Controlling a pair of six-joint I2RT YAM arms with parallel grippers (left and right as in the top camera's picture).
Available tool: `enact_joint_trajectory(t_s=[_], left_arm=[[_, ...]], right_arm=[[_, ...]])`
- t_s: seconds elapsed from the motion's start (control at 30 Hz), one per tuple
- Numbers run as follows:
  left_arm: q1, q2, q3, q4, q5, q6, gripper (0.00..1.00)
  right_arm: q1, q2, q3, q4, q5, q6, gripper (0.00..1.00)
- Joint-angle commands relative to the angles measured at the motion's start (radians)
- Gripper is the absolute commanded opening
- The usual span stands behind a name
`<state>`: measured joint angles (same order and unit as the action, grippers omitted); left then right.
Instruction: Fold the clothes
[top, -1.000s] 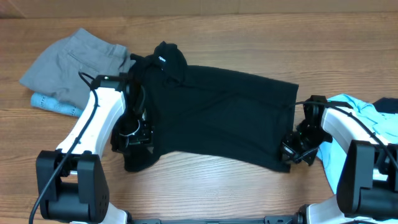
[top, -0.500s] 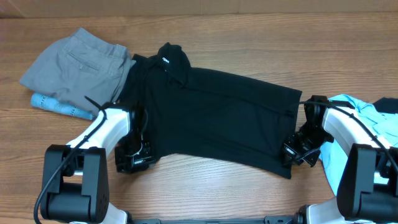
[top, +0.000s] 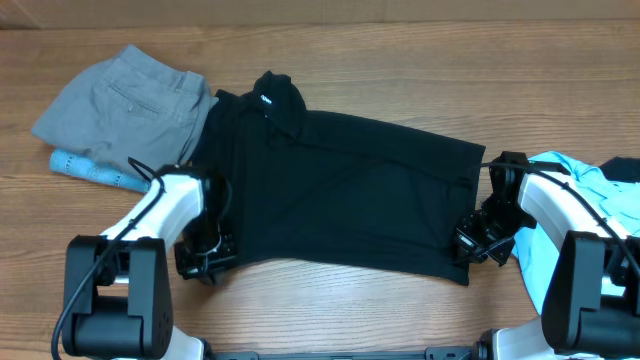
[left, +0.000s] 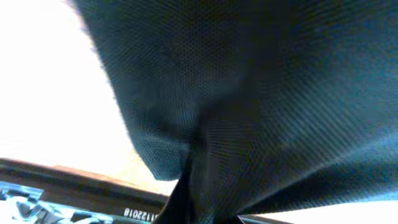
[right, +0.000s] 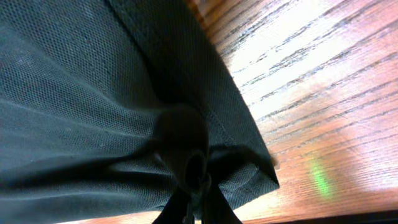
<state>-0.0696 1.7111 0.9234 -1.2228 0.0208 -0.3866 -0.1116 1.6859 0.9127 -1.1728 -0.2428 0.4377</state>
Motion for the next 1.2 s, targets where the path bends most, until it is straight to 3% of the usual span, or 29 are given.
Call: enact_joint_trajectory(t_s=[0.0,0.3,0.53,0.83,1.17], left_arm=[[0.011,-0.024,0.093,-0.045,0.006,0.008,0.04],[0.010,-0.042,0.265,-0.080,0.005,0.047,0.07],[0.009,-0.042,0.269,0.085,0.014,0.056,0.05],[-0.034,-0.042,0.269,0.401,0.165,0.148,0.05],[-0.084,-0.041,0.269,0.588,0.163,0.155,0.24]], right_arm=[[-0.008,-0.023,0.019,0.002,0.018,0.005,0.04],[-0.008,-0.024,0.019,0.020,0.018,0.004,0.04],[-0.008,-0.023,0.019,0.084,0.018,0.005,0.04],[-0.008,-0.024,0.019,0.220,0.017,0.010,0.04],[-0.008,-0.023,0.019,0.385,0.018,0.065,0.04]])
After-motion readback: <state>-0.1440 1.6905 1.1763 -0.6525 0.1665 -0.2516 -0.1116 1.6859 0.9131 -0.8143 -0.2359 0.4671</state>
